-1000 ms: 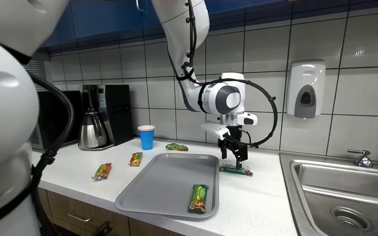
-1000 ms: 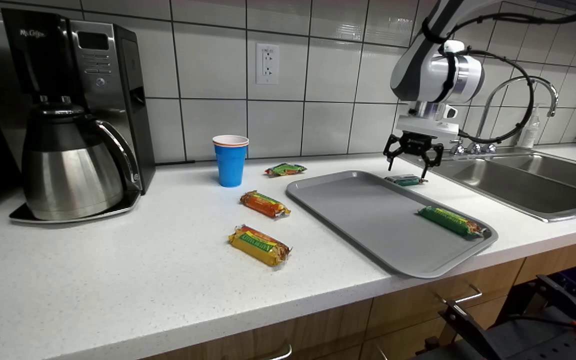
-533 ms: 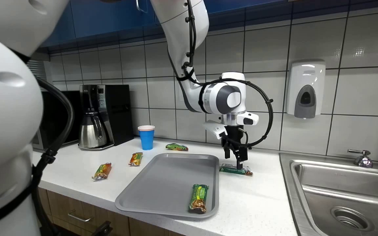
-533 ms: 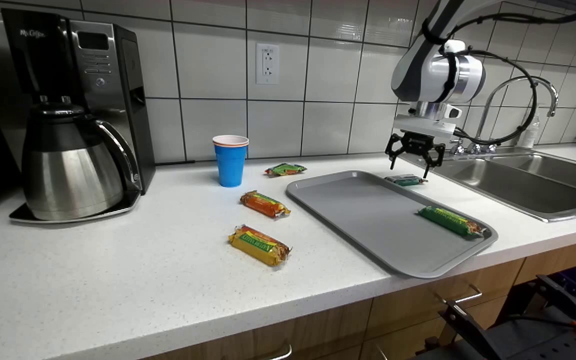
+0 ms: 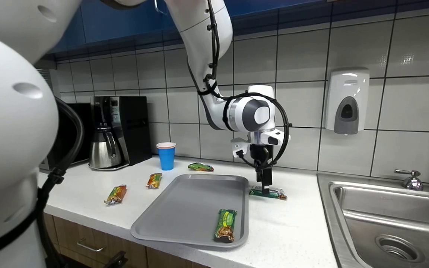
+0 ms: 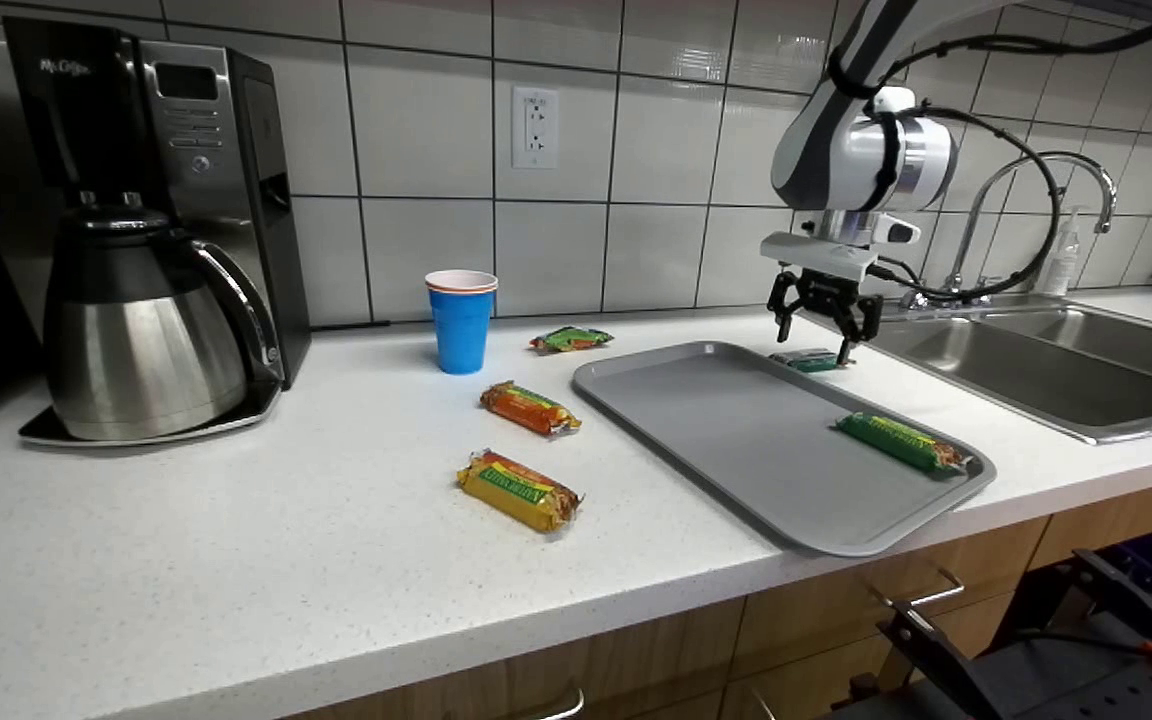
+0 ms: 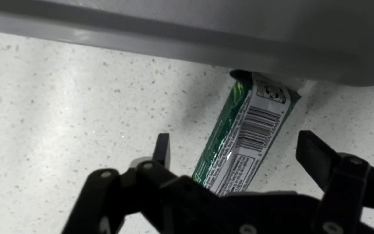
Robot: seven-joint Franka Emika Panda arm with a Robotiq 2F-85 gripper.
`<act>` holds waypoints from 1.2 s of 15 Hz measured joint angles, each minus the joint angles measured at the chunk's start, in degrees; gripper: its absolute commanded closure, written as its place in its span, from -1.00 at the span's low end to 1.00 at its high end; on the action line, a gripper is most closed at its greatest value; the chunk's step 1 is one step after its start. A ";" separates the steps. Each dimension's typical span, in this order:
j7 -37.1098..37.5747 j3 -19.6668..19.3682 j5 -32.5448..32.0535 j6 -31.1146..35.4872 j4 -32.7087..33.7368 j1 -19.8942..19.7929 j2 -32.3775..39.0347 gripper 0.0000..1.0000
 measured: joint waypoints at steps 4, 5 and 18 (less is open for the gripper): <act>6.37 0.00 0.59 -1.65 2.58 0.20 2.05 -1.00; 7.78 0.00 0.91 -2.08 3.46 0.19 2.65 -1.00; 14.56 0.00 1.78 -6.37 10.74 -0.34 7.84 -0.17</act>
